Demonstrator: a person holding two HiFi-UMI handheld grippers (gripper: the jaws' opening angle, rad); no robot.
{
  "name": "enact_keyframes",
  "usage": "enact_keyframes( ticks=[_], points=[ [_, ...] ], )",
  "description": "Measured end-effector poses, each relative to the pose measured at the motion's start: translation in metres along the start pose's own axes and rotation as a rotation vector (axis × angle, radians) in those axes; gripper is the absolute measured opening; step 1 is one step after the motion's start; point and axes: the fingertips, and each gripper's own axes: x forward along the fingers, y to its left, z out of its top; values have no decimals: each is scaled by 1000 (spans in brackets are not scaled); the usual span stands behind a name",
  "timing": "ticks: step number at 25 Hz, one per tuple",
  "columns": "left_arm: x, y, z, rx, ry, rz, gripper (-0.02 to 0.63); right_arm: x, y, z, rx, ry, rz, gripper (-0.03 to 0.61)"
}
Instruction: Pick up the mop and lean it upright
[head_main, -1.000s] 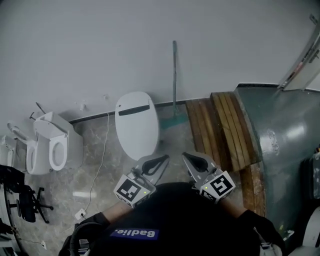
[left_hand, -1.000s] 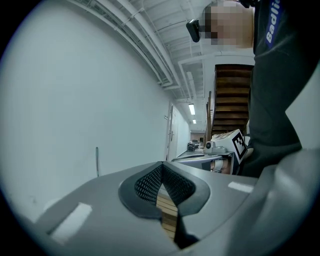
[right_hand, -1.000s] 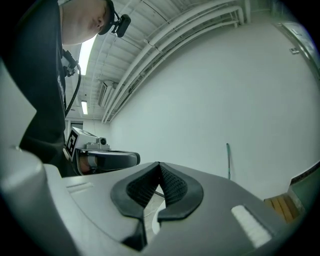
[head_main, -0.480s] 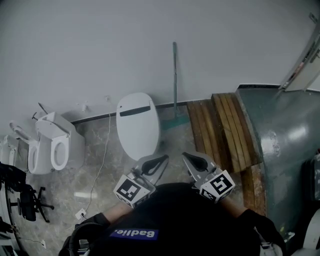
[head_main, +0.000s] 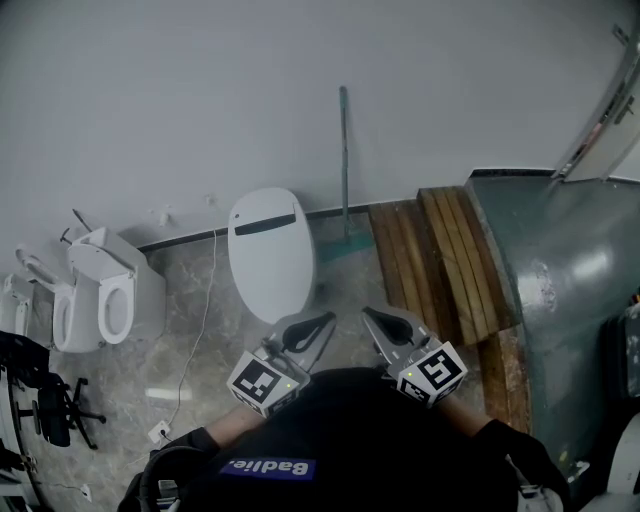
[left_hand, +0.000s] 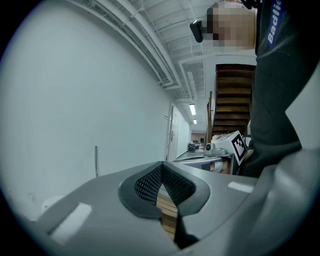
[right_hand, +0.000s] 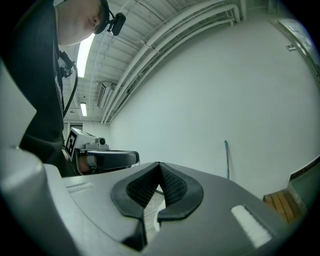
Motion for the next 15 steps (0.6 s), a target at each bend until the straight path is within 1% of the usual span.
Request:
enact_keyframes(
  ticks=[4, 7, 9, 12, 15],
  points=[
    [1, 0, -1, -14, -2, -3, 20, -1, -3, -6, 5, -7, -4, 3],
    [1, 1, -6, -4, -5, -6, 20, -3, -5, -10, 11, -9, -9, 3],
    [1, 1, -7, 7, -4, -9, 20, -3, -5, -8, 5, -7, -14, 3],
    [0, 1, -6, -8, -5, -9, 20, -2, -3, -5, 9, -9, -18, 3],
    [-2, 1, -4, -4, 6, -14, 20, -2, -1, -6, 17, -6, -22, 3]
  ],
)
